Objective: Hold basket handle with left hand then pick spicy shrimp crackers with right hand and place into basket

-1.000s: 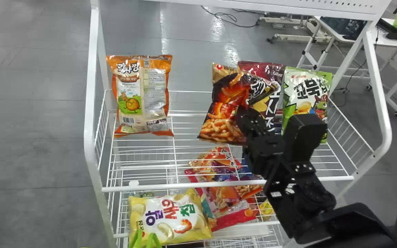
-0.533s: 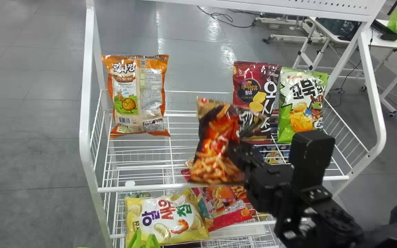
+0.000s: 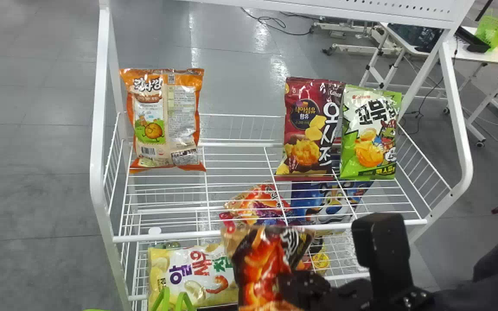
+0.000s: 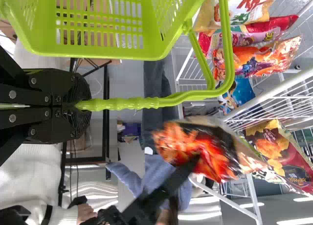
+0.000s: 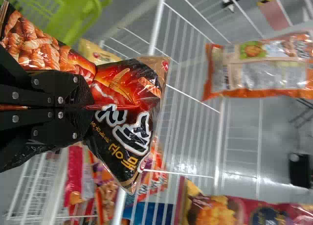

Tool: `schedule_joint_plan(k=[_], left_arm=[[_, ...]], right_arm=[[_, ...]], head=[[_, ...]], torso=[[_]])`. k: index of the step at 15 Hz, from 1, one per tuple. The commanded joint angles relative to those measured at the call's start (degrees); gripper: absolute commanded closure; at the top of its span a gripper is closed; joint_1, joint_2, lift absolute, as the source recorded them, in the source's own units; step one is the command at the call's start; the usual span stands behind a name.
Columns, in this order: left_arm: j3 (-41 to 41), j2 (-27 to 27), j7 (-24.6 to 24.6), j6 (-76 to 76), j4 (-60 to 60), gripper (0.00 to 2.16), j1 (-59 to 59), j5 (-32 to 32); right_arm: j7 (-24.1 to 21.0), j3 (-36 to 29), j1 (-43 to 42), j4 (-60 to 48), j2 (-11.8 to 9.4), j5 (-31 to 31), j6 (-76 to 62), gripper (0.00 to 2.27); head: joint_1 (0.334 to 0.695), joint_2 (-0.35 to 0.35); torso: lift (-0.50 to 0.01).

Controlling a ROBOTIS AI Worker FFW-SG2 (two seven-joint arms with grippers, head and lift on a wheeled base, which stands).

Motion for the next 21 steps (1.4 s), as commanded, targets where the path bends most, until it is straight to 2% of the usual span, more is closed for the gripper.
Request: schedule_joint_plan(k=[1,4,8,11,21], left_arm=[[0.2,-0.1,0.0,0.1,0.0,1.9,0.1,-0.1],[0.5,-0.3,0.0,0.1,-0.2,1.9,0.3,-0.2],[0.4,-0.4,0.0,0.1,-0.2,1.9,0.3,-0.3],[0.4,-0.4,0.0,0.1,-0.2,1.9,0.3,-0.3],[0.3,-0.3,0.0,0.1,-0.4,1.9,0.4,-0.3]], right_arm=[[0.0,0.3,0.2,-1.9,0.0,-1.2,8.0,1.89],[0.0,2.4,0.2,-2.4,0.4,-2.7,8.0,1.89],[-0.4,7.7,0.5,-1.3,0.7,0.1,8.0,1.89],[-0.7,9.8,0.5,-0.4,0.7,2.4,8.0,1.89],[-0.6,18.3,-1.5,12.9,0.7,5.1,8.0,1.89]], head=[[0.695,-0.237],[0.695,-0.246],[0.695,-0.162],[0.695,-0.137],[0.695,-0.078]], torso=[[-0.037],[-0.037],[-0.037],[-0.037],[-0.037]])
